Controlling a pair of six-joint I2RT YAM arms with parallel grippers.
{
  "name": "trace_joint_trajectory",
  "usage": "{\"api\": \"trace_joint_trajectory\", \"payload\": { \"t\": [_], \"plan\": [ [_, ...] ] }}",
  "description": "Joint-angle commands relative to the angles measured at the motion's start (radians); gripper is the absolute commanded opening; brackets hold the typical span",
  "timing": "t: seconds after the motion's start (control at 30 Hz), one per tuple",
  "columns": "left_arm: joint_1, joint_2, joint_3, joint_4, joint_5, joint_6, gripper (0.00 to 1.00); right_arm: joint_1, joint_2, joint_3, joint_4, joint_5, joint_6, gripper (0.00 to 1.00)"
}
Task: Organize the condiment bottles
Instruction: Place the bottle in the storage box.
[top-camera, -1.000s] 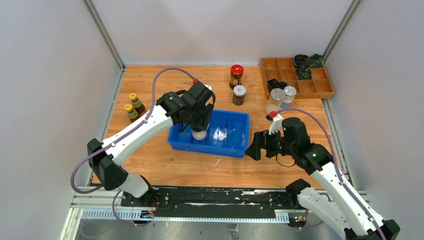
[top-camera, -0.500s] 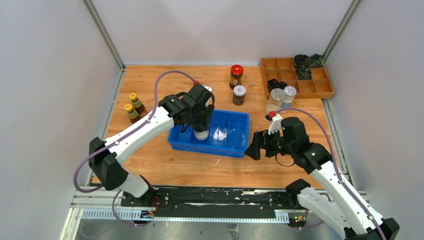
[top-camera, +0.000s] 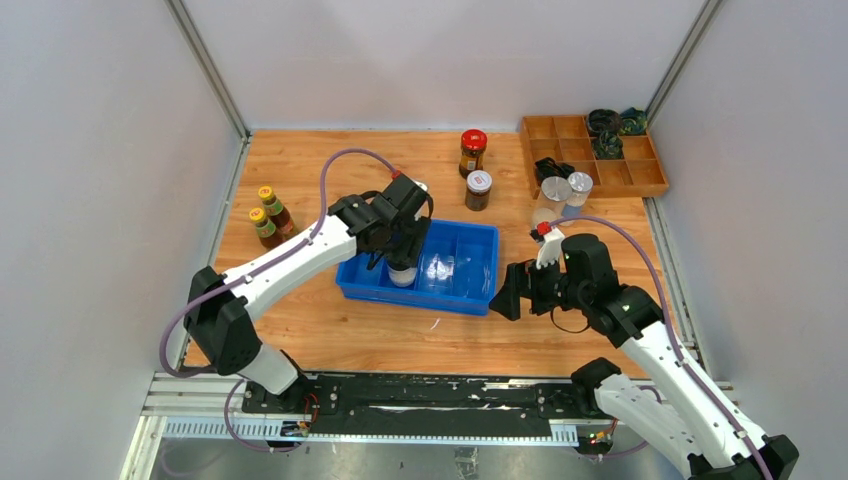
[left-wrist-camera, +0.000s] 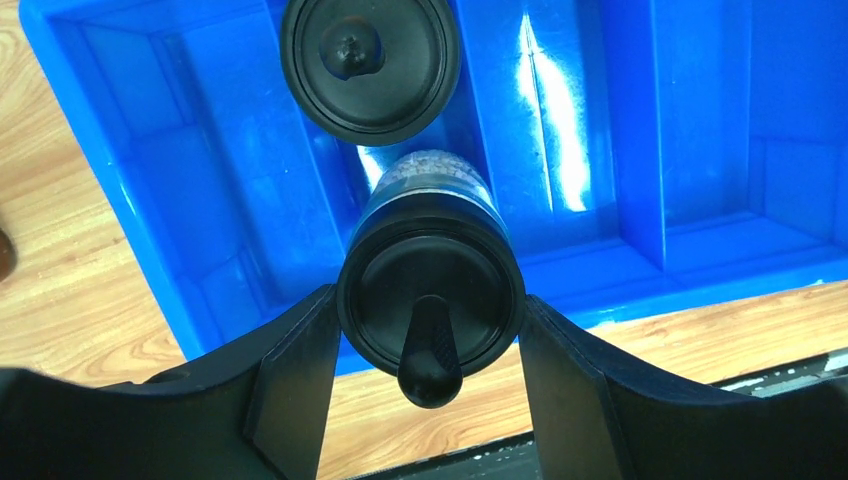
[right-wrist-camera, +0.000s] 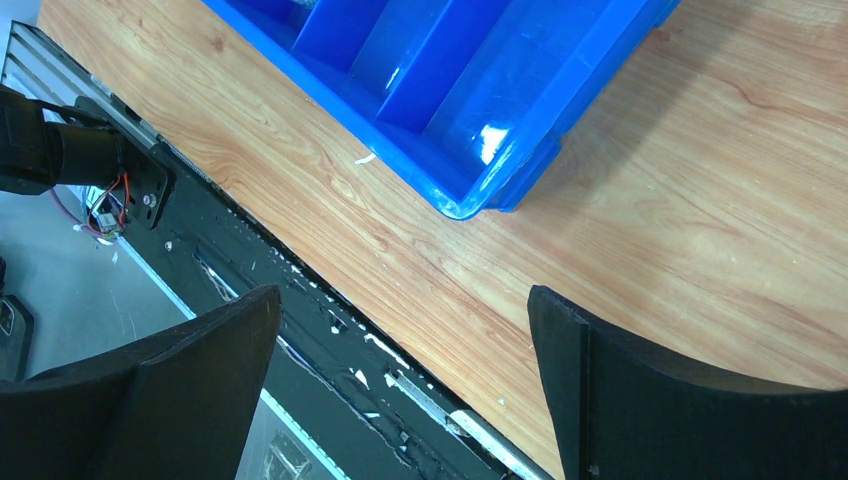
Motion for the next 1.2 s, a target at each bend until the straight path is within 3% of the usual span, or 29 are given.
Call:
{"api": "trace_joint_trajectory", "payload": {
  "t": [0.0, 0.5, 0.63, 0.73, 0.83, 1.17],
  "plan": [
    [0.006, 0.019, -0.023, 0.069, 0.009, -0.003, 0.54, 0.013, -0.003, -0.011, 0.001, -0.014, -0.014, 1.00],
    [0.009, 0.076, -0.055, 0.099, 0.005, -0.004, 0.60, 0.013, 0.003, -0.011, 0.001, -0.017, -0.016, 1.00],
    [0.009, 0.071, -0.052, 0.098, 0.010, 0.002, 0.70, 0.013, 0.005, -0.010, 0.001, -0.016, -0.016, 1.00],
    [0.009, 0.062, -0.052, 0.096, 0.007, 0.003, 0.86, 0.012, 0.004, -0.010, 0.002, -0.016, -0.016, 1.00],
    [0.009, 0.045, -0.049, 0.085, 0.002, -0.002, 0.93, 0.013, 0.002, -0.011, 0.002, -0.016, -0.016, 1.00],
    [0.009, -0.085, 0.023, -0.024, -0.050, -0.020, 0.93, 0.013, -0.001, -0.012, 0.002, -0.012, -0.015, 1.00]
  ]
}}
